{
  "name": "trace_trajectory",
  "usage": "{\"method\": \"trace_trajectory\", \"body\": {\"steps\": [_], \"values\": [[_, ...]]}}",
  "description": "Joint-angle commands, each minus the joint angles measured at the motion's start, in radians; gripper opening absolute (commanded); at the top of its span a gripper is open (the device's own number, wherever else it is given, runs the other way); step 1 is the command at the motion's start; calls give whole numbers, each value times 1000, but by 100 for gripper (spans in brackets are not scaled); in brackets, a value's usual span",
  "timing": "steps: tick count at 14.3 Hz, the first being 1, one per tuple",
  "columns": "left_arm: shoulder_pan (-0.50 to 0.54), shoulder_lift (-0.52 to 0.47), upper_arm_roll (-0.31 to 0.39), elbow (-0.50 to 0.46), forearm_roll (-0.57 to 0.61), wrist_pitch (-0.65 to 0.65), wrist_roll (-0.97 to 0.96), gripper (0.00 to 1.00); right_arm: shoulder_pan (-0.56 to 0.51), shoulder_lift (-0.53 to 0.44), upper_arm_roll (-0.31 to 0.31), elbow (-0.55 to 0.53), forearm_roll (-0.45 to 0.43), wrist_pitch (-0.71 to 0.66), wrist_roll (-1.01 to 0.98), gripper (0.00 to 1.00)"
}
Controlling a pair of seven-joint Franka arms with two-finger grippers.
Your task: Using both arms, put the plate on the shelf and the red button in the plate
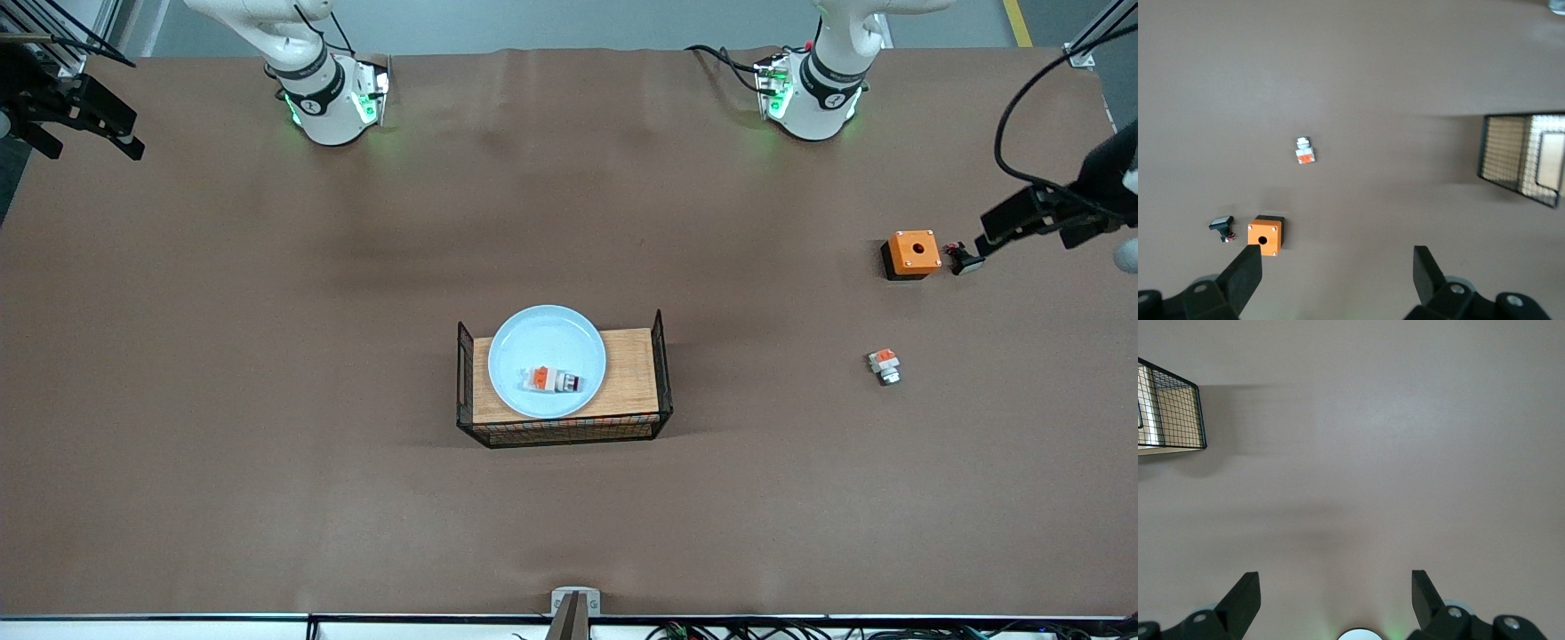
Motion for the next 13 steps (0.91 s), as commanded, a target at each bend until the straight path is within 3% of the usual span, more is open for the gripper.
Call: {"method": "trace_trajectory", "body": {"steps": [1, 13], "values": [[24, -55, -35, -26, 11, -15, -9, 100, 2, 11, -1, 23, 4, -15, -6, 100], [22, -59, -33, -21, 0, -10, -6, 100, 2, 9, -1, 23, 4, -14, -7, 100]]}}
